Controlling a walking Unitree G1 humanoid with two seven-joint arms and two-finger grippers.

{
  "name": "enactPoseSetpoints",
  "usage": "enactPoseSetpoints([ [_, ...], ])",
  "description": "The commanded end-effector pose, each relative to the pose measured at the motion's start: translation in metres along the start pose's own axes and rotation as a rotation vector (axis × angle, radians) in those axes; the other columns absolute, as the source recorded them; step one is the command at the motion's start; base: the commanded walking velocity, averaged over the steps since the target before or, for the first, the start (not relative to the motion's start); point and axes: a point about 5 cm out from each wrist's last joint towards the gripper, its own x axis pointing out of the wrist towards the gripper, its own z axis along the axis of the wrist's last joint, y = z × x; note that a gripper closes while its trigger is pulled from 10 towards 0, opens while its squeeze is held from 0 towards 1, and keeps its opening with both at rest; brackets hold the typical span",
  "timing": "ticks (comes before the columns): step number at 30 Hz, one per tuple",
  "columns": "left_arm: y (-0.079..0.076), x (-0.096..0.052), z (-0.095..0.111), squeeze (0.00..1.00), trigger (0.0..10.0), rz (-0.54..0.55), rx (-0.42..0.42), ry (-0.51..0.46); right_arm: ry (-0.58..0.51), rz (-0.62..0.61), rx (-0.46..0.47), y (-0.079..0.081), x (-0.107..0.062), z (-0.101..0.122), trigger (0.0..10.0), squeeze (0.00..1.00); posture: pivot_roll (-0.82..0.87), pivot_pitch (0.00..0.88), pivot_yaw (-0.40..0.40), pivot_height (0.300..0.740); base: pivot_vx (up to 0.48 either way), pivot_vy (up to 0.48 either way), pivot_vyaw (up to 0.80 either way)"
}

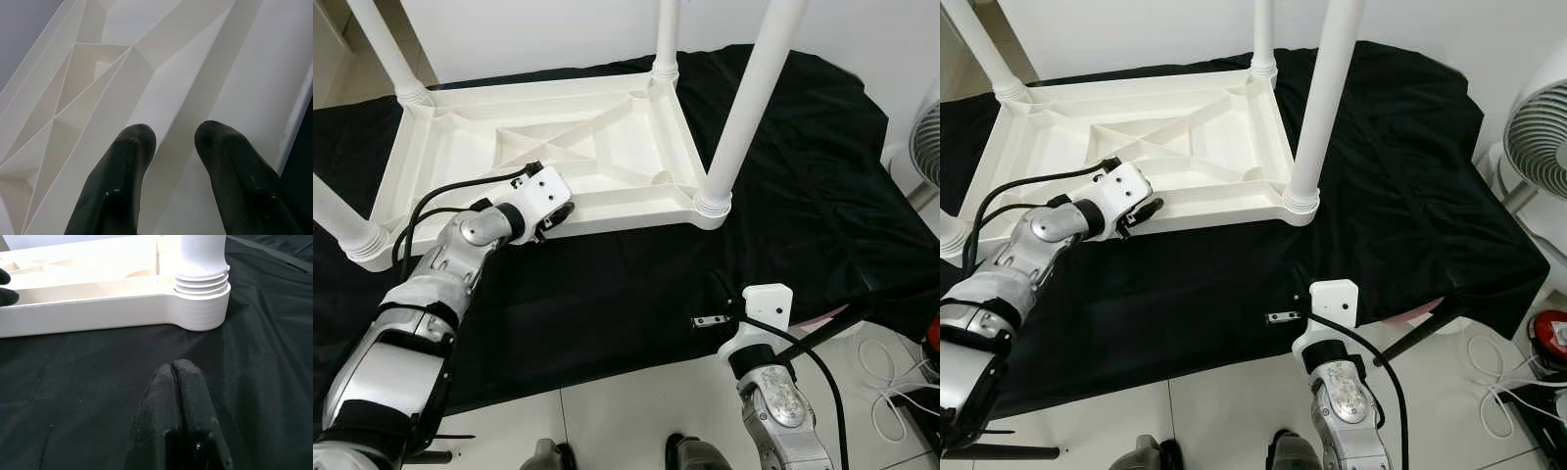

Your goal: Building children table

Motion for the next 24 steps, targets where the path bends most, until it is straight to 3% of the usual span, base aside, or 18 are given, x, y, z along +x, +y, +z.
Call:
enactPoseSetpoints([
  [1, -0.048, -0.008, -0.028, 0.0, 10.0, -0.431, -0.043, 0.096, 0.009, 0.003, 0.001, 0.001, 0.0, -0.001, 10.0, 0.0, -0.17, 0.202, 0.09, 0.74, 0.0, 0.0, 0.0],
  [5, -0.056, -0.009, -0.029, 0.0, 10.0, -0.472, -0.052, 0.093, 0.005, 0.0, 0.001, 0.001, 0.001, 0.0, 10.0, 0.0, -0.17, 0.198, 0.094, 0.74, 0.0, 0.0, 0.0],
  [8, -0.076, -0.013, -0.032, 0.0, 10.0, -0.581, -0.056, 0.069, -0.006, -0.011, 0.002, 0.001, 0.005, 0.001, 10.0, 0.0, -0.18, 0.187, 0.102, 0.74, 0.0, 0.0, 0.0],
  [17, -0.085, -0.016, -0.022, 0.0, 10.0, -0.664, -0.098, 0.002, -0.01, -0.019, -0.001, 0.0, 0.006, 0.001, 10.0, 0.0, -0.18, 0.175, 0.108, 0.74, 0.0, 0.0, 0.0],
  [24, -0.097, -0.024, 0.003, 0.0, 10.0, -0.78, -0.183, -0.115, -0.019, -0.023, 0.0, 0.0, 0.01, 0.001, 10.0, 0.0, -0.18, 0.141, 0.111, 0.74, 0.0, 0.0, 0.0],
])
